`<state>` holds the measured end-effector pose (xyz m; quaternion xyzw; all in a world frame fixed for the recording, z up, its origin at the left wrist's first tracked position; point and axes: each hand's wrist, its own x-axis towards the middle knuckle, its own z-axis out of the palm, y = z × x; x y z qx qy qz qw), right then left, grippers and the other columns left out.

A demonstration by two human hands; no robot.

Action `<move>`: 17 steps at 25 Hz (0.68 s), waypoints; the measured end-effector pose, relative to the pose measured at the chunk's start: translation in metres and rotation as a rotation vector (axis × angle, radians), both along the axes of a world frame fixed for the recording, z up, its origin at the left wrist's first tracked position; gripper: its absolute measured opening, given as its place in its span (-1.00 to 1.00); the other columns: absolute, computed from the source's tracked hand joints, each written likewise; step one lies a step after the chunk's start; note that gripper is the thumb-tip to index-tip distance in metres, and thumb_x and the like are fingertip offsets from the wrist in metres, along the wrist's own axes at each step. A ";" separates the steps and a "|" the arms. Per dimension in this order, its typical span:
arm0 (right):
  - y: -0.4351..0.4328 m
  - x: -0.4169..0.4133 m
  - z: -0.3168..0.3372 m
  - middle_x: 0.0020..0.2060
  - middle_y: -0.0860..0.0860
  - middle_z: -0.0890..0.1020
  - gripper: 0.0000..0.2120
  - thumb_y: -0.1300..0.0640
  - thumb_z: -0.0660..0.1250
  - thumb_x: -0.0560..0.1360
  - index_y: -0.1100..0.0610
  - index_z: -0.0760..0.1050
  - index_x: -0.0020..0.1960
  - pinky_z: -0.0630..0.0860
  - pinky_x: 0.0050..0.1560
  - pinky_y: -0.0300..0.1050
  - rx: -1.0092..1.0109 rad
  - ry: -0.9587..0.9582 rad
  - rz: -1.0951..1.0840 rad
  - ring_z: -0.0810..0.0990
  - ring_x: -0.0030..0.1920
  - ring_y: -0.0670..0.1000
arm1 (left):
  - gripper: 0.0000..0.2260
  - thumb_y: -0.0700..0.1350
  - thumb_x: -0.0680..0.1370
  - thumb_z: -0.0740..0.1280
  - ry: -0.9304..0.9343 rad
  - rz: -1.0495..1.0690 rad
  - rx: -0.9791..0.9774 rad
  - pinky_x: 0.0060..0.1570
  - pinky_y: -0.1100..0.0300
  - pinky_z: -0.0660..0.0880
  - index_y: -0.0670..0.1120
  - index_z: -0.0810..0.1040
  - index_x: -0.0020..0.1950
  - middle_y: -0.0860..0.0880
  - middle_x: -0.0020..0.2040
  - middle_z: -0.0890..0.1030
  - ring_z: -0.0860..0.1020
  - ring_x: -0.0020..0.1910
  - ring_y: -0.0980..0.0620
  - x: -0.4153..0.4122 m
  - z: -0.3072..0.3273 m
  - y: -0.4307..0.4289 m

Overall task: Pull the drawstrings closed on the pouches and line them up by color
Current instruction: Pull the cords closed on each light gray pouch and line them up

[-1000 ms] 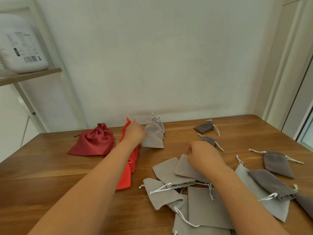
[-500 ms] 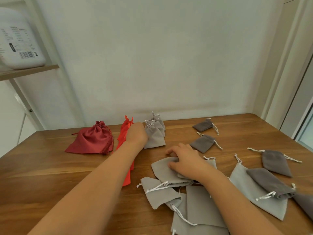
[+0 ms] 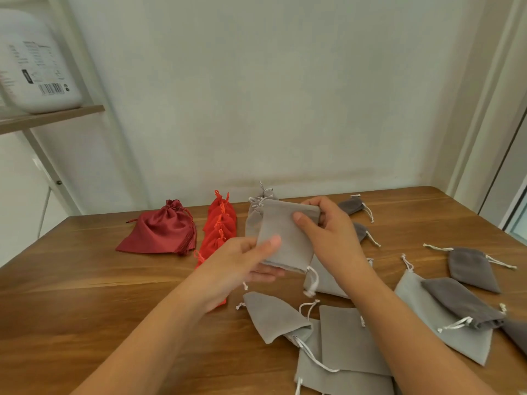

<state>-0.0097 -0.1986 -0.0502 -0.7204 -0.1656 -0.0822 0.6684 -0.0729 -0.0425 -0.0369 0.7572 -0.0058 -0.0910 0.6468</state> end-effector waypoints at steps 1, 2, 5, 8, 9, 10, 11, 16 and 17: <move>0.002 -0.001 0.000 -0.16 0.04 0.62 -0.94 0.14 0.33 0.53 0.10 0.47 -0.02 0.54 -0.20 -0.11 0.026 0.013 0.027 0.61 -0.16 0.01 | -0.68 0.04 0.51 0.28 -0.033 0.037 0.009 -0.07 0.17 0.61 -0.15 0.59 0.11 -0.12 -0.03 0.69 0.67 -0.08 -0.02 -0.003 -0.003 0.001; 0.003 -0.003 0.000 -0.16 0.02 0.65 -0.88 0.10 0.33 0.53 0.09 0.47 0.04 0.57 -0.21 -0.14 0.049 0.044 0.064 0.64 -0.16 -0.02 | -0.75 -0.04 0.54 0.29 -0.049 0.104 -0.018 -0.17 0.21 0.61 -0.17 0.60 0.09 -0.12 -0.08 0.70 0.67 -0.17 0.00 -0.004 -0.006 0.001; 0.004 -0.006 0.001 -0.17 0.02 0.70 -0.60 -0.02 0.39 0.45 0.02 0.38 0.23 0.62 -0.20 -0.16 0.010 0.175 0.188 0.69 -0.21 -0.05 | -0.78 -0.07 0.61 0.21 -0.091 0.314 -0.116 -0.46 0.28 0.50 -0.17 0.59 0.00 -0.04 -0.29 0.67 0.58 -0.41 0.08 0.002 -0.015 0.008; 0.006 -0.006 -0.005 -0.19 -0.02 0.71 -0.57 0.00 0.43 0.43 -0.03 0.44 0.26 0.61 -0.11 -0.21 -0.238 0.161 0.303 0.68 -0.19 -0.09 | -0.73 -0.04 0.64 0.14 -0.148 0.383 -0.085 -0.54 0.30 0.38 -0.16 0.56 -0.01 0.06 -0.43 0.57 0.47 -0.50 0.11 0.006 -0.021 0.014; 0.008 -0.006 -0.009 -0.20 -0.03 0.71 -0.64 0.02 0.42 0.45 -0.04 0.48 0.22 0.60 -0.09 -0.21 -0.296 0.129 0.337 0.67 -0.20 -0.11 | -0.71 -0.02 0.64 0.13 -0.171 0.387 -0.079 -0.56 0.30 0.35 -0.17 0.55 -0.03 0.06 -0.46 0.53 0.44 -0.52 0.12 0.007 -0.023 0.016; 0.009 -0.006 -0.011 -0.20 -0.02 0.70 -0.74 0.05 0.39 0.48 -0.05 0.53 0.16 0.59 -0.11 -0.22 -0.326 0.106 0.353 0.65 -0.22 -0.13 | -0.69 -0.01 0.64 0.12 -0.199 0.386 -0.070 -0.57 0.30 0.30 -0.18 0.53 -0.06 0.04 -0.49 0.47 0.38 -0.55 0.13 0.008 -0.024 0.017; 0.010 -0.007 -0.011 -0.22 -0.02 0.69 -0.84 0.06 0.37 0.50 -0.05 0.57 0.08 0.58 -0.16 -0.23 -0.351 0.086 0.350 0.62 -0.27 -0.16 | -0.67 0.01 0.64 0.11 -0.226 0.385 -0.058 -0.59 0.30 0.23 -0.20 0.49 -0.11 0.01 -0.51 0.38 0.30 -0.58 0.13 0.008 -0.024 0.020; 0.008 -0.008 -0.006 -0.35 -0.08 0.53 -0.79 -0.13 0.27 0.49 -0.04 0.59 -0.12 0.46 -0.20 -0.18 -0.495 0.014 0.309 0.47 -0.35 -0.16 | -0.71 -0.04 0.65 0.12 -0.327 0.386 -0.051 -0.56 0.32 0.14 -0.16 0.47 -0.17 0.02 -0.47 0.22 0.20 -0.56 0.16 0.010 -0.022 0.029; 0.009 -0.009 -0.007 -0.25 -0.06 0.58 -0.79 -0.18 0.26 0.45 -0.11 0.57 -0.07 0.49 -0.12 -0.18 -0.496 0.022 0.355 0.51 -0.26 -0.13 | -0.73 -0.07 0.65 0.12 -0.335 0.374 -0.069 -0.54 0.32 0.17 -0.15 0.50 -0.12 0.03 -0.47 0.26 0.23 -0.53 0.16 0.012 -0.022 0.031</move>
